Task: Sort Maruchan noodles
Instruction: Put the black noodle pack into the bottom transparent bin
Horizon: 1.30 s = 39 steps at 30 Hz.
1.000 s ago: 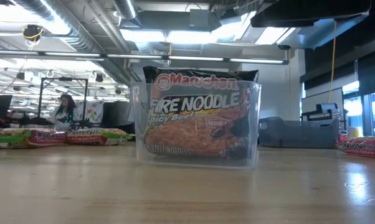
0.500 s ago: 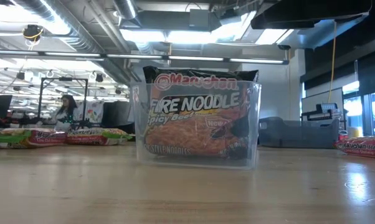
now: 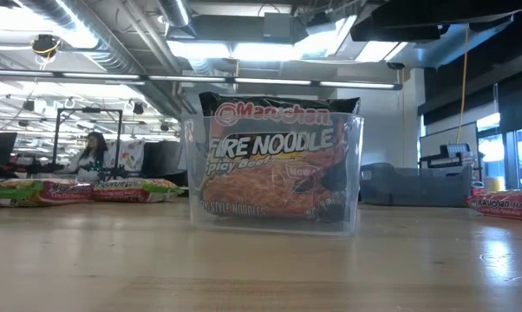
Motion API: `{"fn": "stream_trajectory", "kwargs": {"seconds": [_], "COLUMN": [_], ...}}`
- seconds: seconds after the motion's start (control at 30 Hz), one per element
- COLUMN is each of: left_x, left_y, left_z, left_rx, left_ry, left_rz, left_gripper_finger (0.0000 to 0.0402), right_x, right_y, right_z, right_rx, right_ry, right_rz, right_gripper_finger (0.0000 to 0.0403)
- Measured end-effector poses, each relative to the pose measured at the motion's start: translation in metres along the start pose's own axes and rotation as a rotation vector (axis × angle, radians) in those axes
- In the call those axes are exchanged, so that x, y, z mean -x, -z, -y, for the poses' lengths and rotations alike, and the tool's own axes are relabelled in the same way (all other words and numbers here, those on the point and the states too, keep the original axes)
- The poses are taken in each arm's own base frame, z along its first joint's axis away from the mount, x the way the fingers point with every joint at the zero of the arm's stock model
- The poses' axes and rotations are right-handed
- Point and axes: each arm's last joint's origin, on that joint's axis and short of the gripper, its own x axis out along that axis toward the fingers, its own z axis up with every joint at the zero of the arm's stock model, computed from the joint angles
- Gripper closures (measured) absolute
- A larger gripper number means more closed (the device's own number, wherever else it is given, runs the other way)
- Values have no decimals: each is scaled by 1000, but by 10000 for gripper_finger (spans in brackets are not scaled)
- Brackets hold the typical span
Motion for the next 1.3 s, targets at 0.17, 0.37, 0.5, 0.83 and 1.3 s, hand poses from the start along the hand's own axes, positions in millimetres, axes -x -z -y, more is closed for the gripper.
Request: {"fn": "stream_trajectory", "kwargs": {"seconds": [0.17,0.37,0.5,0.83,1.3], "left_x": [-5,5,11,6,25], "left_y": [-13,-51,-77,-147,-203], "left_z": [2,7,14,29,28], "left_rx": [-127,-276,-391,-580,-618], "left_ry": [-11,28,56,117,266], "left_rz": [40,279,480,722,943], "left_gripper_finger": [184,184,184,184,184], "right_x": [0,0,0,-1,1], "right_y": [0,0,0,1,1], "right_z": [0,0,0,-2,-12], "right_rx": [-10,-5,-5,-15,-205], "right_ry": [-4,-5,-10,-57,-383], "right_rz": [0,0,-1,-4,-55], "right_gripper_finger": [194,194,194,194,194]}}
